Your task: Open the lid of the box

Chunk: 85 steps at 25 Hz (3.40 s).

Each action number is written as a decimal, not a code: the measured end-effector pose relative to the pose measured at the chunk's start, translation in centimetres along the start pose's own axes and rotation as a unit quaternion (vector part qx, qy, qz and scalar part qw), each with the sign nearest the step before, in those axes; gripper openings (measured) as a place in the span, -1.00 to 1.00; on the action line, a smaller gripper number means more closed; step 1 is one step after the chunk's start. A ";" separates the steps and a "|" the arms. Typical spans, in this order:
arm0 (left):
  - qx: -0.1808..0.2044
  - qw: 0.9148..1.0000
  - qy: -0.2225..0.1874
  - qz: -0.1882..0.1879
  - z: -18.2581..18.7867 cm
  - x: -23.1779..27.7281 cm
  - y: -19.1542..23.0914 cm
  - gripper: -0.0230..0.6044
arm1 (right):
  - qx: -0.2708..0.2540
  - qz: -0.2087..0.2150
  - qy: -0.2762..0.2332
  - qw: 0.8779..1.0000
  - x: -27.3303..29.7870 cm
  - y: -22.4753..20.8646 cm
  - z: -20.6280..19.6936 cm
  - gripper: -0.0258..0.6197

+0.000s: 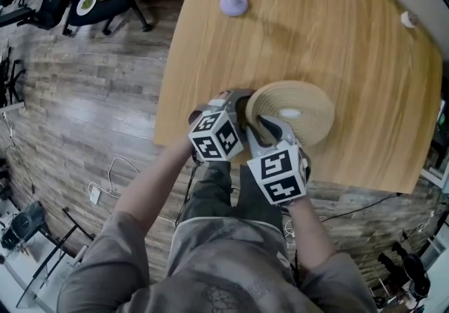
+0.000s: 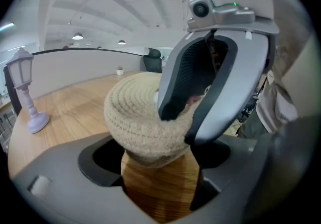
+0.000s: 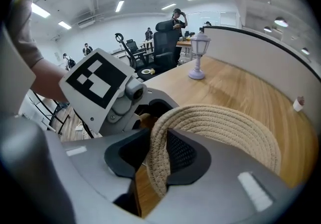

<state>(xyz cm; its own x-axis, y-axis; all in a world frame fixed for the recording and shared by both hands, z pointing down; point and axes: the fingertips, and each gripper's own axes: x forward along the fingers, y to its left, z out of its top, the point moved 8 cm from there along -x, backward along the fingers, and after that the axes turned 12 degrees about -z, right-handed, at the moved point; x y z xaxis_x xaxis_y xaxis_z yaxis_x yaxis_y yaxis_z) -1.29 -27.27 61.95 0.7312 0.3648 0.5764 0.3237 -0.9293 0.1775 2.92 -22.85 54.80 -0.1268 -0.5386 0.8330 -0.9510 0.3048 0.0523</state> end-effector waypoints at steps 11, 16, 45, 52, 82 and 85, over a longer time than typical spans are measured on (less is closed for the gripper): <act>-0.012 1.000 0.000 0.005 0.1 0.1 0.1 0.38 | 0.049 0.048 -0.040 0.997 -1.7 -1.4 -0.1 -0.73; -0.048 0.999 0.010 0.008 -0.3 -0.3 -0.2 0.33 | 0.100 0.075 -0.092 0.988 -5.2 -3.0 0.5 -0.74; -0.051 0.926 -0.258 0.269 20.5 -25.9 -6.2 -0.40 | 0.311 0.046 -0.443 0.840 -29.2 -13.8 9.1 -0.73; 0.007 0.891 -0.287 0.353 25.7 -30.7 -8.1 -0.58 | 0.239 -0.027 -0.512 0.824 -35.4 -13.2 10.6 -0.73; 0.061 0.881 -0.212 0.418 28.5 -30.7 -12.1 -0.92 | 0.197 -0.135 -0.547 0.802 -39.1 -11.7 7.7 -0.73; 0.063 0.882 -0.214 0.415 28.6 -30.4 -12.1 -0.92 | 0.207 -0.131 -0.543 0.803 -39.0 -12.1 7.5 -0.73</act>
<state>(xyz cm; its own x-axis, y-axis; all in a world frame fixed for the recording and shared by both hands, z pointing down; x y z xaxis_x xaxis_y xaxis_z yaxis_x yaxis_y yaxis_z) -10.26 -25.52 19.45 0.8985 -0.4259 0.1067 -0.3860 -0.8820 -0.2703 17.26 -11.40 17.61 0.1367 -0.9774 -0.1610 -0.9687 -0.0979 -0.2280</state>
